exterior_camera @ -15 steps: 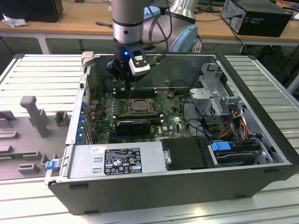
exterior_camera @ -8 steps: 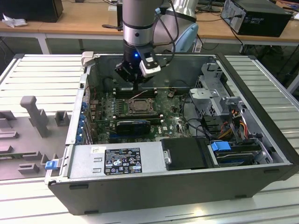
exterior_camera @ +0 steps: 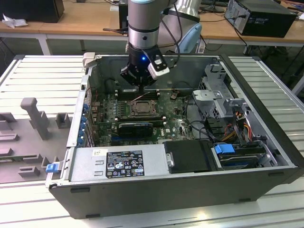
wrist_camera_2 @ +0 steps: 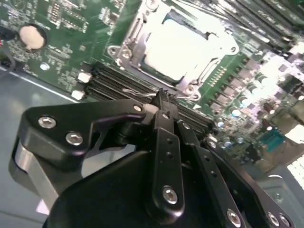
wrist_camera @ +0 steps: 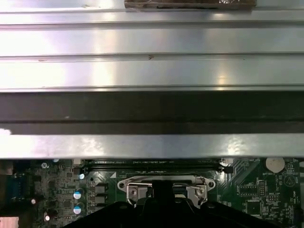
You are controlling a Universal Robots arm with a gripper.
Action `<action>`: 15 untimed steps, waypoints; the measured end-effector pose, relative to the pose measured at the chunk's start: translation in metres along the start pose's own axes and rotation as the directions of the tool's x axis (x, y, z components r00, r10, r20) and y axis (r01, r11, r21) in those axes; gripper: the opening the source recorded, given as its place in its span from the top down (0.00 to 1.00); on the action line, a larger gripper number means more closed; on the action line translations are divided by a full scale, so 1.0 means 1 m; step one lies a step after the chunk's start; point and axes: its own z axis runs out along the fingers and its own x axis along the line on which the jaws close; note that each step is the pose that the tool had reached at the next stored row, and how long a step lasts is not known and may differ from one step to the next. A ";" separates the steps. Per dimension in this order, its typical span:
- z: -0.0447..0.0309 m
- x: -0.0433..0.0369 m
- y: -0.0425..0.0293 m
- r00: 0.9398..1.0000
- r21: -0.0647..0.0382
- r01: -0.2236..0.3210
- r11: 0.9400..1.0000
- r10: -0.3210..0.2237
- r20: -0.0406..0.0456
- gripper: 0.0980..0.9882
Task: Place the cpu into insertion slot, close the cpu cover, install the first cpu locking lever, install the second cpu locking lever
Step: 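Install the first cpu locking lever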
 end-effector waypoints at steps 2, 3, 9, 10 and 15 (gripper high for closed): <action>0.0006 -0.0010 0.0021 1.000 -0.003 0.000 1.000 0.000 0.002 0.99; 0.0008 -0.0015 0.0025 1.000 -0.006 0.001 1.000 -0.001 0.002 0.99; 0.0060 -0.0062 0.0075 1.000 -0.007 0.001 1.000 -0.001 0.010 0.99; 0.0072 -0.0068 0.0088 1.000 -0.007 0.002 1.000 -0.001 0.011 0.99; 0.0142 -0.0093 0.0085 1.000 -0.006 0.009 1.000 -0.009 0.015 0.99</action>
